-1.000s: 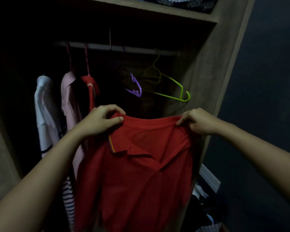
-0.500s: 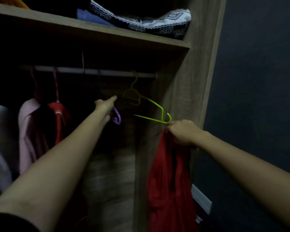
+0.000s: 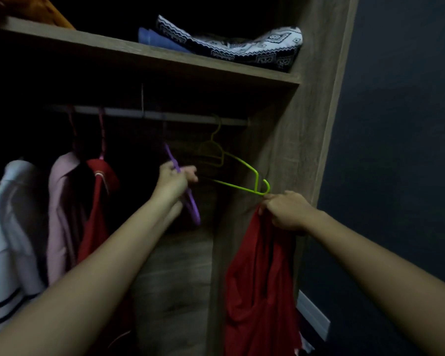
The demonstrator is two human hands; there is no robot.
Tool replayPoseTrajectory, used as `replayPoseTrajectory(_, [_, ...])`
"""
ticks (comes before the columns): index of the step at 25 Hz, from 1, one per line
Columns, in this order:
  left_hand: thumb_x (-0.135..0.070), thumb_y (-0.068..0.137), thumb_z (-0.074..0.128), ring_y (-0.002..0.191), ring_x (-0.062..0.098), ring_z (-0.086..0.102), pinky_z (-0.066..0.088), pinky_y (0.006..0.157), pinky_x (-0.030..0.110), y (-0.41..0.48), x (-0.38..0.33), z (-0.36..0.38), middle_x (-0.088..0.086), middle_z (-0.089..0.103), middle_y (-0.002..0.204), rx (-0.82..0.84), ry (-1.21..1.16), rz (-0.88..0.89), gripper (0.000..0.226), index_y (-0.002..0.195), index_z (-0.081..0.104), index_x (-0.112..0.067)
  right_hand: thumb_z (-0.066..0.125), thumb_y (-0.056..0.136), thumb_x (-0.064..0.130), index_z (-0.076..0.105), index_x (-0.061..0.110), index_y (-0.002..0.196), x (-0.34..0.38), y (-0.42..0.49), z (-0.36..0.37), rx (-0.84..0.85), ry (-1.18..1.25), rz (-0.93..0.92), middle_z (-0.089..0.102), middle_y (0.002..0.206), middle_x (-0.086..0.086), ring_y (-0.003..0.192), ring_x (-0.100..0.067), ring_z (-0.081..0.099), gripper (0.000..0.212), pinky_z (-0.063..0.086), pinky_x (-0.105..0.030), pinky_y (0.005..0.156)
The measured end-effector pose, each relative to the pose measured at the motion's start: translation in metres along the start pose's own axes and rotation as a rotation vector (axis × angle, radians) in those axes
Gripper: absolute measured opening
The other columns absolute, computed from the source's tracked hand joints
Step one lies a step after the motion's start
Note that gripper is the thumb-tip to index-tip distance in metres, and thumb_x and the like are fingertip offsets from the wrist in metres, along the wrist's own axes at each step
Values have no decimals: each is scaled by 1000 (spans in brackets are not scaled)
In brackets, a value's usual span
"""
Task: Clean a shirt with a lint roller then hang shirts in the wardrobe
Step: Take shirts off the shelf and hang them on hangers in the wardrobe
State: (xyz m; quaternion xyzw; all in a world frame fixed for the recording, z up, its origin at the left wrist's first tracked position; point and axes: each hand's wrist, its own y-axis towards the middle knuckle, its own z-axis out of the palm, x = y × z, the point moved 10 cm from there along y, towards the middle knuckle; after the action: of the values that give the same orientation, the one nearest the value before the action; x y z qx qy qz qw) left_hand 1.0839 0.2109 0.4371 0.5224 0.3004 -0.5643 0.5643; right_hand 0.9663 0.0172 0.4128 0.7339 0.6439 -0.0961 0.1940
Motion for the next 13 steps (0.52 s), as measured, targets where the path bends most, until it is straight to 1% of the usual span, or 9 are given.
replayPoseTrajectory(2, [12,85,41,57,10,48,35,37,13,-54,37,-19,5,58,92,62,121,-156,44,122,37,-13,48,82,13,56,28,120,-2,0,2,18,98,26,49,136,4,126,-17,47,41,34,-33,100])
replayPoseTrajectory(4, [9,87,37,51,11,41,26,34,11,-101,64,-51,2,53,78,93,207,-273,37,110,42,-18,48,80,8,57,25,120,4,1,8,67,267,52,47,138,2,128,-19,44,44,36,-30,100])
replayPoseTrajectory(5, [5,88,37,48,11,37,25,37,13,-116,68,-68,1,49,71,126,290,-277,30,102,46,-20,48,79,7,57,24,120,12,3,13,85,316,50,47,138,-1,128,-20,44,45,37,-31,100])
replayPoseTrajectory(6, [-1,87,42,49,12,36,27,40,17,-124,66,-85,0,47,66,161,417,-223,24,93,50,-22,48,78,7,58,24,119,20,6,19,92,339,54,48,137,-2,127,-22,45,45,38,-32,100])
replayPoseTrajectory(8, [-21,76,53,55,14,44,37,53,27,-131,43,-115,-3,53,64,216,728,0,8,82,57,-26,49,77,9,58,24,120,41,5,29,109,360,70,49,136,-5,125,-25,48,46,42,-36,100])
replayPoseTrajectory(9, [-30,74,54,58,11,48,40,59,28,-136,30,-130,-7,58,65,229,860,110,11,82,59,-27,49,78,10,57,24,121,53,3,32,126,361,70,49,137,-6,124,-27,48,46,43,-38,99])
replayPoseTrajectory(10, [-35,76,55,59,3,50,42,61,26,-145,17,-142,-9,61,65,243,946,219,13,85,61,-28,49,79,11,55,23,123,65,-1,35,135,357,70,48,138,-6,125,-28,48,47,44,-39,98])
replayPoseTrajectory(11, [-35,82,58,59,-3,52,41,59,17,-152,5,-153,-15,62,64,245,976,318,12,91,63,-28,49,79,11,53,22,125,72,-4,36,131,356,80,45,140,-6,126,-29,46,48,43,-40,99])
replayPoseTrajectory(13, [-28,89,60,52,-9,51,36,54,7,-167,-19,-176,-24,60,57,200,952,428,9,96,66,-28,50,80,10,46,18,132,77,-11,32,86,396,114,37,145,-6,130,-29,41,52,40,-42,103])
